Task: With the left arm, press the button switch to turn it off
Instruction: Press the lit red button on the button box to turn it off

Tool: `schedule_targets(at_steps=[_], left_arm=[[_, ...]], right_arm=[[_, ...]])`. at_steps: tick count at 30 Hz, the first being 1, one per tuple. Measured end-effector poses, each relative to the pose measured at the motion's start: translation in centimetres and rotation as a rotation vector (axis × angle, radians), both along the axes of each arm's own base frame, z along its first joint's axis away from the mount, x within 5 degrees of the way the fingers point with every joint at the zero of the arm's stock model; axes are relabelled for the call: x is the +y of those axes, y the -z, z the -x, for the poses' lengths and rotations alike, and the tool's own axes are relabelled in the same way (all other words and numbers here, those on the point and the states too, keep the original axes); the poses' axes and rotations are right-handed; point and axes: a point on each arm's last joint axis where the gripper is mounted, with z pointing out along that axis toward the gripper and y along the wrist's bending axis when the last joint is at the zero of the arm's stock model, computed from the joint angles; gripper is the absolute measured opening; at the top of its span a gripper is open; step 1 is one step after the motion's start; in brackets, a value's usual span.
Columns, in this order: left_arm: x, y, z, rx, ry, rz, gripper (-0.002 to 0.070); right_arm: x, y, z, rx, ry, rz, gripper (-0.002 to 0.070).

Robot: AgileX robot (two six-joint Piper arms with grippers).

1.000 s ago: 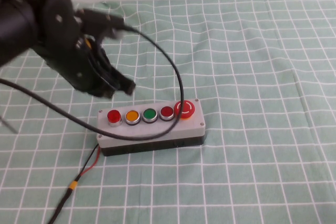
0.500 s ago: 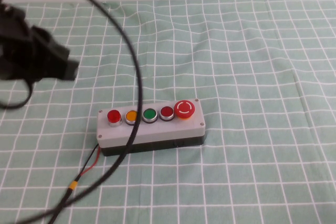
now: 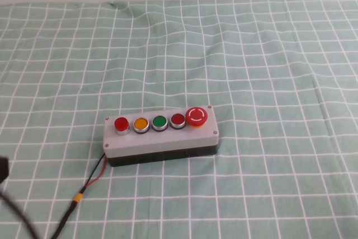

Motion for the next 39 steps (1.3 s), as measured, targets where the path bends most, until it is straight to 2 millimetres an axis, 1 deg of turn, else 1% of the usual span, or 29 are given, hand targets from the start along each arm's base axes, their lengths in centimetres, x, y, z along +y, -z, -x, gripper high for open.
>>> schedule_targets(at_steps=[2,5,10,13,16,20,23,39], left_arm=[[0.6,0.9,1.4,-0.022,-0.021,0.046,-0.0002],[1.6,2.1,3.1,-0.047,-0.060,0.094,-0.0002],[3.0,3.5,4.7,-0.106,-0.145,0.130,-0.0002],[3.7,4.7,4.5,-0.131,-0.215,0.110,-0.0002],[4.1,5.8,3.8,-0.162,-0.279,0.089,-0.0002],[4.0,7.0,3.1,-0.192,-0.294,0.077,-0.0002],[3.9,7.2,3.0,-0.199,-0.293,0.080,-0.0002],[4.1,7.1,2.9,-0.222,-0.299,0.065,-0.0002]], right_arm=[[0.0,0.0,0.0,0.000,0.000,0.000,-0.0018],[0.0,0.0,0.0,0.000,0.000,0.000,-0.0018],[0.0,0.0,0.0,0.000,0.000,0.000,-0.0018],[0.0,0.0,0.0,0.000,0.000,0.000,-0.0018],[0.0,0.0,0.0,0.000,0.000,0.000,-0.0018],[0.0,0.0,0.0,0.000,0.000,0.000,-0.0018],[0.0,0.0,0.0,0.000,0.000,0.000,-0.0018],[0.0,0.0,0.0,0.000,0.000,0.000,-0.0018]])
